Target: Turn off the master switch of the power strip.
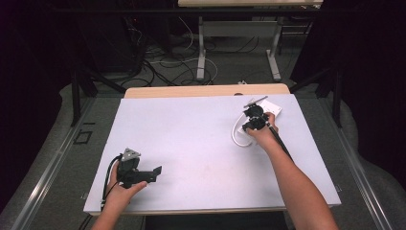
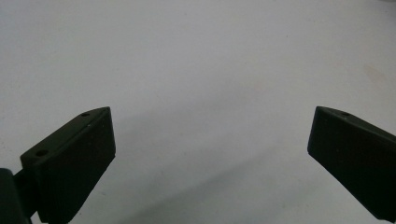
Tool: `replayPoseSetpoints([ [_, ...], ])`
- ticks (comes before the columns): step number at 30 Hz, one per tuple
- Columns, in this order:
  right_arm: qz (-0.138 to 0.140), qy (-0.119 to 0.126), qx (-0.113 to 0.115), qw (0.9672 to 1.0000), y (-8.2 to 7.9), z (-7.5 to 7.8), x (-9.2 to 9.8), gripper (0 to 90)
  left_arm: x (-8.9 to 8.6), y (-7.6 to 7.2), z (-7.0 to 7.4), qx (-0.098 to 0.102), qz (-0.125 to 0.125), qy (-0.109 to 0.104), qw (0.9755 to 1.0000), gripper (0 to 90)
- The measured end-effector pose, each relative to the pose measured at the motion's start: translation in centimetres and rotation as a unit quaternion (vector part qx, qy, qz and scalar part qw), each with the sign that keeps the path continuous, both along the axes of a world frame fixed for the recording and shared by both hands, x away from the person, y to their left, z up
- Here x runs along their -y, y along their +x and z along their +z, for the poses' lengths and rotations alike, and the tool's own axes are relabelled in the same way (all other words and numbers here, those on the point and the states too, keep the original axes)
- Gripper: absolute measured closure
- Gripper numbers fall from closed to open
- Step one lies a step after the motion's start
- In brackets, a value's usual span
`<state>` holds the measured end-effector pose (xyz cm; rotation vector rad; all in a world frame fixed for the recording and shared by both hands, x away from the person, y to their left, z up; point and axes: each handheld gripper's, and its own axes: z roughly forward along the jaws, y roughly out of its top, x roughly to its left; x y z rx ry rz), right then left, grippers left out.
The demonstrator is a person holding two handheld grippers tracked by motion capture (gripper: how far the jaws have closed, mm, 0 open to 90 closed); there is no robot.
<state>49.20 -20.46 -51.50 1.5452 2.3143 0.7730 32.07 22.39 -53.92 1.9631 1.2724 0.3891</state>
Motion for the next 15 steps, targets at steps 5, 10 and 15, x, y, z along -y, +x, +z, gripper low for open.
replayPoseSetpoints([
  [5, 0.001, -0.003, -0.002, 1.0, -0.13, 0.13, 0.32, 90.0, -0.03, 0.03, 0.04, -0.003, 0.0, 0.0, 1.0, 0.9],
  [10, -0.006, -0.002, -0.001, 1.0, -0.27, 0.31, 0.26, 85.8, -0.07, 0.04, 0.05, -0.005, -0.003, 0.004, 1.0, 0.8],
  [15, -0.001, -0.006, 0.002, 1.0, -0.3, 0.45, 0.68, 81.7, -0.07, 0.02, 0.05, -0.004, -0.003, 0.004, 1.0, 0.9],
])
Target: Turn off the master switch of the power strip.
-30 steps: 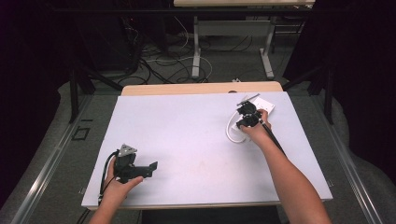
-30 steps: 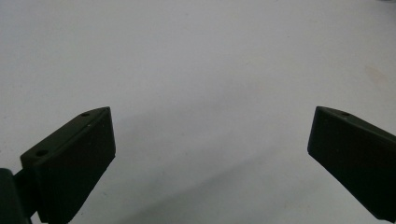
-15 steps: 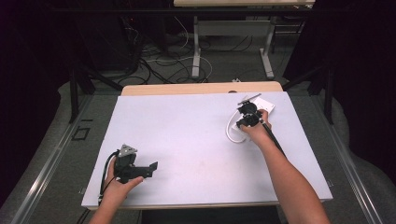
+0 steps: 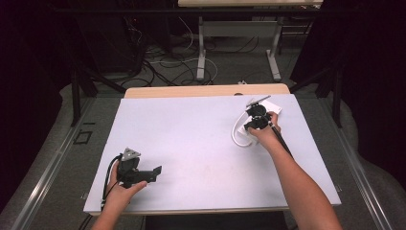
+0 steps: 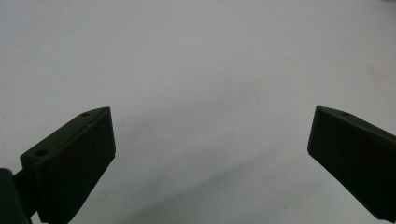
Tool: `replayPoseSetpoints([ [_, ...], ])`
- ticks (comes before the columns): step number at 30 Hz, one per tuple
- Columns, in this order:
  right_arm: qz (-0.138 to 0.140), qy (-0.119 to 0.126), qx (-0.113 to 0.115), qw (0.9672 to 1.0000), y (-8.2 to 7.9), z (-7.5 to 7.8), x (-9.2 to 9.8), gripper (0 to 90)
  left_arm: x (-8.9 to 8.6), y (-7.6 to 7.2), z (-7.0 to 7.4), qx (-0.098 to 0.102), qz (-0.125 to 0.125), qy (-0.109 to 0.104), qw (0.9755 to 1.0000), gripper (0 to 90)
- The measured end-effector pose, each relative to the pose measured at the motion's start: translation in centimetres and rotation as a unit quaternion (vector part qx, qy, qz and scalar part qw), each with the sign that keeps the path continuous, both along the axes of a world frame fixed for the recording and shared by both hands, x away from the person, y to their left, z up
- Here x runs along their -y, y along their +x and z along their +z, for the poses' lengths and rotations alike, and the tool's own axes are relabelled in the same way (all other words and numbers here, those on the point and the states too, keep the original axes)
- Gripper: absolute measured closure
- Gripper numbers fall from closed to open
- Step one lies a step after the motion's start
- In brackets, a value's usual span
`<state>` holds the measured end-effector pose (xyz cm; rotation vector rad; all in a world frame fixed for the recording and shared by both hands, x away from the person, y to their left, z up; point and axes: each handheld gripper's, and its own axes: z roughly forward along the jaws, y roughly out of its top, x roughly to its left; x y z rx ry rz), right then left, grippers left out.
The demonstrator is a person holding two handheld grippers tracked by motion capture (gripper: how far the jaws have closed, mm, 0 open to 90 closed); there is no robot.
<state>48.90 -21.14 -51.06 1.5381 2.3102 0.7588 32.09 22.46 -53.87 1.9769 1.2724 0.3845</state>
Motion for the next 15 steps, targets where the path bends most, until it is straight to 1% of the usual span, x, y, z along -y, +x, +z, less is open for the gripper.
replayPoseSetpoints([
  [1, -0.006, 0.006, -0.006, 1.0, -0.01, 0.03, -0.1, 80.1, -0.01, 0.0, 0.01, 0.0, 0.0, 0.0, 1.0, 0.9],
  [2, 0.0, 0.004, -0.004, 1.0, -0.01, 0.02, 0.04, 78.7, -0.03, 0.0, 0.04, -0.001, -0.001, 0.001, 1.0, 0.9],
  [3, 0.0, 0.004, -0.004, 1.0, -0.01, 0.02, 0.04, 78.7, -0.06, -0.01, 0.08, -0.003, -0.002, 0.002, 1.0, 0.9],
  [4, -0.003, 0.003, -0.006, 1.0, -0.02, 0.05, 0.03, 78.7, 0.05, 0.0, -0.04, 0.005, 0.003, 0.0, 1.0, 0.8],
  [6, -0.005, -0.001, -0.004, 1.0, -0.04, 0.11, 0.15, 77.2, 0.05, 0.01, -0.04, 0.005, 0.002, 0.001, 1.0, 0.8],
  [7, -0.005, -0.001, -0.005, 1.0, -0.05, 0.16, 0.2, 76.4, 0.14, 0.02, -0.09, 0.007, 0.005, -0.003, 1.0, 0.8],
  [8, -0.008, 0.005, -0.006, 0.9999, -0.06, 0.21, 0.18, 75.6, 0.12, 0.02, -0.08, 0.006, 0.004, -0.002, 1.0, 0.8],
  [9, -0.002, 0.005, -0.002, 1.0, -0.03, 0.22, 0.33, 74.8, 0.07, 0.02, -0.06, 0.004, 0.002, 0.001, 1.0, 0.9],
  [10, -0.003, 0.001, 0.001, 1.0, -0.03, 0.25, 0.43, 73.9, 0.07, 0.03, -0.07, 0.005, 0.002, 0.0, 1.0, 0.8],
  [11, -0.013, 0.006, -0.003, 0.9999, -0.05, 0.31, 0.35, 73.4, 0.06, 0.03, -0.07, 0.005, 0.002, 0.001, 1.0, 0.8],
  [12, -0.007, 0.008, -0.003, 0.9999, -0.03, 0.37, 0.52, 72.2, 0.04, 0.04, -0.07, 0.005, 0.001, 0.002, 1.0, 0.9],
  [13, -0.01, 0.007, 0.0, 0.9999, 0.0, 0.37, 0.62, 70.7, 0.05, 0.03, -0.07, 0.004, 0.002, 0.002, 1.0, 0.9],
  [14, -0.014, 0.012, -0.002, 0.9998, -0.04, 0.45, 0.65, 69.5, 0.06, 0.03, -0.08, 0.005, 0.002, 0.0, 1.0, 0.9],
  [15, -0.011, 0.009, 0.004, 0.9999, 0.02, 0.44, 0.8, 68.4, 0.06, 0.03, -0.08, 0.005, 0.002, 0.001, 1.0, 0.8],
])
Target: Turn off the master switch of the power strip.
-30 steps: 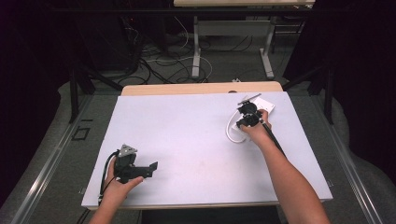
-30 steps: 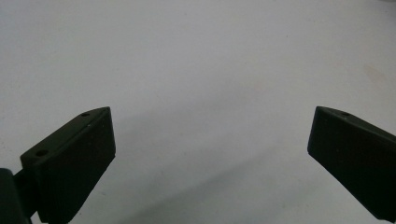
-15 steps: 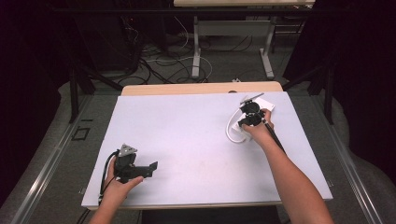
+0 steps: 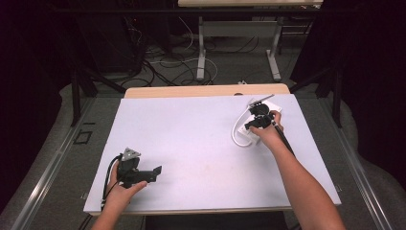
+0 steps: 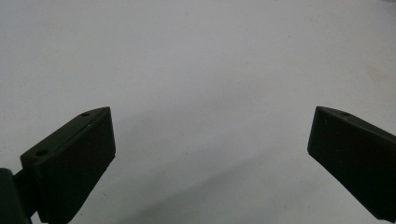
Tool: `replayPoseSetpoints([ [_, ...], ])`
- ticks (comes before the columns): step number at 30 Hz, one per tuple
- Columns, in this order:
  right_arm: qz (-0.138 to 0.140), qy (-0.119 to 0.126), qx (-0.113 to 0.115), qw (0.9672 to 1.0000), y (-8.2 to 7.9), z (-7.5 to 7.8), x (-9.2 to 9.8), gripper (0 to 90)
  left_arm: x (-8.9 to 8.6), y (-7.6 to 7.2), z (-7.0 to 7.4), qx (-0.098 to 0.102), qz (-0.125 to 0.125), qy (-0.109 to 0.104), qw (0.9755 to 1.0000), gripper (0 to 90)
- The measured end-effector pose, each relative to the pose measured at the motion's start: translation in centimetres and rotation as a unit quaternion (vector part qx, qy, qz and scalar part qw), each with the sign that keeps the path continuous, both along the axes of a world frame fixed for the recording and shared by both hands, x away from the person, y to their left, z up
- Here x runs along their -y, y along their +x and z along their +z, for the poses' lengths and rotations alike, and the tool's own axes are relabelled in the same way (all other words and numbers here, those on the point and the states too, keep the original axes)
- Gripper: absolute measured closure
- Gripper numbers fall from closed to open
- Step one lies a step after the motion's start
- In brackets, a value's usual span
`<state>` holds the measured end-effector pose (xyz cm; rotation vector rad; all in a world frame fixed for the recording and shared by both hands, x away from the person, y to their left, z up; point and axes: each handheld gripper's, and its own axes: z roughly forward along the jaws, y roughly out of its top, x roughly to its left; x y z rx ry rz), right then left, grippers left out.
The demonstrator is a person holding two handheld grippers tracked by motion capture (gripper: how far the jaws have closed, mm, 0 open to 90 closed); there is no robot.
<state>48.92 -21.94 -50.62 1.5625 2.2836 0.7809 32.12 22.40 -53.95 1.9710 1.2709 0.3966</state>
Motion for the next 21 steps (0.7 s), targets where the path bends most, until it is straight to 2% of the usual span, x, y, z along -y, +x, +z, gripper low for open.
replayPoseSetpoints([
  [5, -0.002, 0.012, 0.005, 0.9999, 0.04, 0.22, 0.17, 56.4, 0.1, -0.01, -0.02, 0.001, 0.003, -0.003, 1.0, 0.8],
  [6, -0.011, 0.017, -0.003, 0.9998, 0.06, 0.26, 0.1, 53.7, 0.1, -0.02, -0.01, 0.001, 0.002, -0.002, 1.0, 0.9],
  [7, -0.006, 0.019, -0.003, 0.9998, 0.05, 0.25, 0.23, 52.6, 0.1, -0.02, -0.01, 0.001, 0.002, -0.002, 1.0, 0.9],
  [13, -0.02, 0.01, 0.005, 0.9997, 0.02, 0.31, 0.3, 42.9, 0.13, -0.03, -0.01, 0.0, 0.003, -0.002, 1.0, 0.8],
  [14, -0.018, 0.023, 0.011, 0.9995, 0.04, 0.23, 0.32, 40.6, 0.11, -0.03, -0.01, 0.001, 0.002, -0.003, 1.0, 0.9],
  [16, -0.027, 0.016, 0.009, 0.9995, 0.03, 0.34, 0.35, 37.7, 0.11, -0.03, 0.0, 0.001, 0.002, -0.003, 1.0, 0.8],
  [17, -0.023, 0.014, 0.012, 0.9996, 0.04, 0.32, 0.47, 35.6, 0.11, -0.03, 0.0, 0.001, 0.002, -0.002, 1.0, 0.9],
  [21, -0.031, 0.018, 0.005, 0.9993, 0.04, 0.17, 0.61, 30.4, 0.11, -0.03, 0.01, 0.0, 0.002, -0.001, 1.0, 0.8],
])
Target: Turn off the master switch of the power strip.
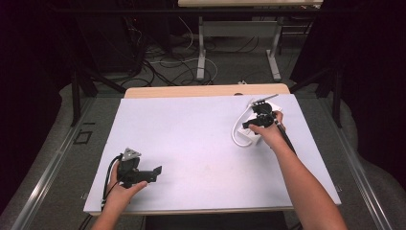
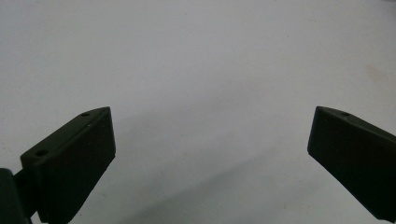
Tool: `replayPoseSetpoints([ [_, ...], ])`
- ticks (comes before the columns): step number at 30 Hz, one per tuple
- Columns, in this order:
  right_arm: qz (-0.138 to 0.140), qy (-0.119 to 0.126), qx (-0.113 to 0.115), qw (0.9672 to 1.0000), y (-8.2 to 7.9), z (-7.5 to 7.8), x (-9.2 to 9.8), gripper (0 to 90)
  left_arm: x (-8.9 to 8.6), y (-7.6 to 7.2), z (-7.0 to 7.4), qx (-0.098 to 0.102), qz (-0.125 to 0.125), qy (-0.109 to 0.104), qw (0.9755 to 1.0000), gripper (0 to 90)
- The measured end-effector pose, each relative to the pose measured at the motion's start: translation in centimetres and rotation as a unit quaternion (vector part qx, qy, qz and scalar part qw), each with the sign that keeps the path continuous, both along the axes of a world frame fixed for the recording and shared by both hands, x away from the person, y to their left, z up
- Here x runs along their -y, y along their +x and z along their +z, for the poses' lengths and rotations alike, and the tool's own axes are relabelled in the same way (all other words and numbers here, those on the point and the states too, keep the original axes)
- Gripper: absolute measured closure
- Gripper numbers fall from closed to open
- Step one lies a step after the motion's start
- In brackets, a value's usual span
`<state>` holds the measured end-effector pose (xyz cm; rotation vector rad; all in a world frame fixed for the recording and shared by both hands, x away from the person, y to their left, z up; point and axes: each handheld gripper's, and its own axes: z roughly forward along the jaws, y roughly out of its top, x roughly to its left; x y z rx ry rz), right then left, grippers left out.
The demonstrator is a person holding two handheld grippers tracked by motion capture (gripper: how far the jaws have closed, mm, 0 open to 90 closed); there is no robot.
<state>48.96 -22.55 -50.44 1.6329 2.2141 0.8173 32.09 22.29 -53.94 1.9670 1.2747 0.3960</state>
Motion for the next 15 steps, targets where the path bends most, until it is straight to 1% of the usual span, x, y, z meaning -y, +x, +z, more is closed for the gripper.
replayPoseSetpoints([
  [3, -0.009, 0.002, -0.003, 0.9999, -0.07, 0.12, 0.27, 30.8, -0.01, 0.0, -0.01, 0.001, 0.0, -0.001, 1.0, 0.9],
  [4, -0.007, 0.003, 0.005, 1.0, -0.01, 0.12, 0.38, 30.6, -0.01, 0.0, -0.01, 0.001, 0.0, -0.001, 1.0, 0.8],
  [5, -0.01, 0.004, 0.006, 0.9999, -0.08, 0.23, 0.39, 29.9, -0.01, 0.0, -0.01, 0.001, 0.0, -0.001, 1.0, 0.8],
  [6, -0.01, 0.003, 0.006, 0.9999, -0.11, 0.29, 0.47, 28.6, -0.02, 0.01, -0.01, 0.001, 0.0, -0.001, 1.0, 0.9],
  [7, -0.008, -0.004, 0.012, 0.9999, -0.08, 0.27, 0.61, 28.2, -0.02, 0.01, -0.01, 0.001, 0.0, -0.001, 1.0, 0.9],
  [8, -0.009, 0.0, 0.01, 0.9999, -0.15, 0.32, 0.57, 27.2, -0.02, 0.02, 0.0, 0.001, 0.001, -0.001, 1.0, 0.9],
  [9, -0.009, -0.002, 0.011, 0.9999, -0.22, 0.35, 0.52, 25.1, -0.1, 0.03, 0.03, 0.001, -0.002, 0.003, 1.0, 0.9],
  [11, -0.005, -0.01, 0.012, 0.9999, -0.33, 0.39, 0.55, 23.3, -0.1, 0.02, 0.06, -0.001, -0.002, 0.003, 1.0, 0.9],
  [12, -0.014, -0.011, 0.01, 0.9998, -0.41, 0.47, 0.45, 21.6, -0.09, 0.02, 0.06, -0.001, -0.002, 0.003, 1.0, 0.9],
  [13, -0.005, -0.014, 0.016, 0.9998, -0.43, 0.5, 0.56, 20.1, -0.08, 0.01, 0.06, -0.001, -0.002, 0.002, 1.0, 0.9],
  [15, -0.002, -0.01, 0.019, 0.9998, -0.54, 0.64, 0.5, 17.4, -0.01, 0.01, 0.03, 0.0, 0.001, -0.002, 1.0, 0.9],
])
